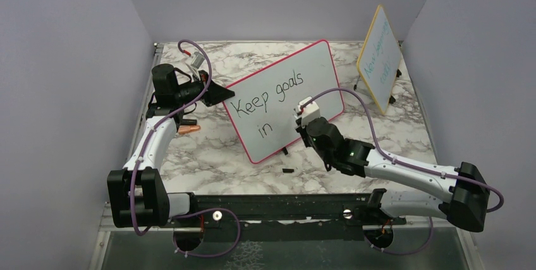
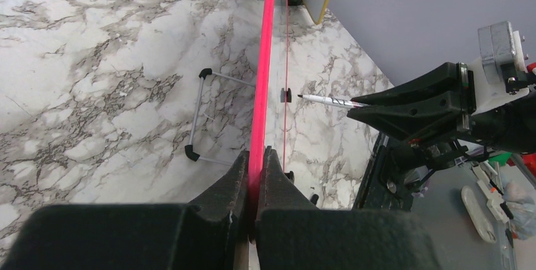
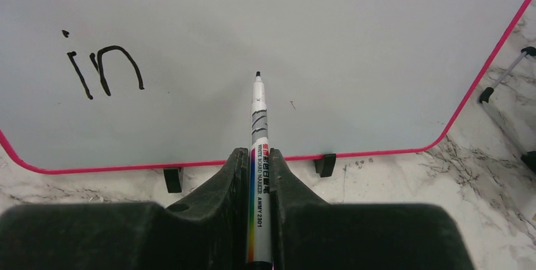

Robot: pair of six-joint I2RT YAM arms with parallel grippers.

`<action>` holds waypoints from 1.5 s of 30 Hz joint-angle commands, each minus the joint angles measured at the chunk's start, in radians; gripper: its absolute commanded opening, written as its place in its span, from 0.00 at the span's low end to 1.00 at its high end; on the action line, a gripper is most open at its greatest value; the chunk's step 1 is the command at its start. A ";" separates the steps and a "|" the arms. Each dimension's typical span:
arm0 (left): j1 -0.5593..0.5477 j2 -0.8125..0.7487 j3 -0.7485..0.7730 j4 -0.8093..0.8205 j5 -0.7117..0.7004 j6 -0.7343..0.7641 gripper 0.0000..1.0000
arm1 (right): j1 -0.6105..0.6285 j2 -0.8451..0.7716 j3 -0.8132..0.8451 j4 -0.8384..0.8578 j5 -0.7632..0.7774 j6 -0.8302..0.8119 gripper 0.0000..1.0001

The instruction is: Write a sentence on the whiteboard

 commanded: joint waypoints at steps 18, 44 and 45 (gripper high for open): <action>-0.020 0.028 -0.016 -0.104 -0.094 0.089 0.00 | -0.025 0.024 -0.024 0.145 -0.112 -0.013 0.00; -0.021 0.029 -0.013 -0.104 -0.085 0.090 0.00 | -0.025 0.090 0.003 0.174 -0.106 -0.019 0.00; -0.021 0.030 -0.013 -0.104 -0.084 0.091 0.00 | -0.025 0.090 0.004 0.178 -0.110 -0.019 0.00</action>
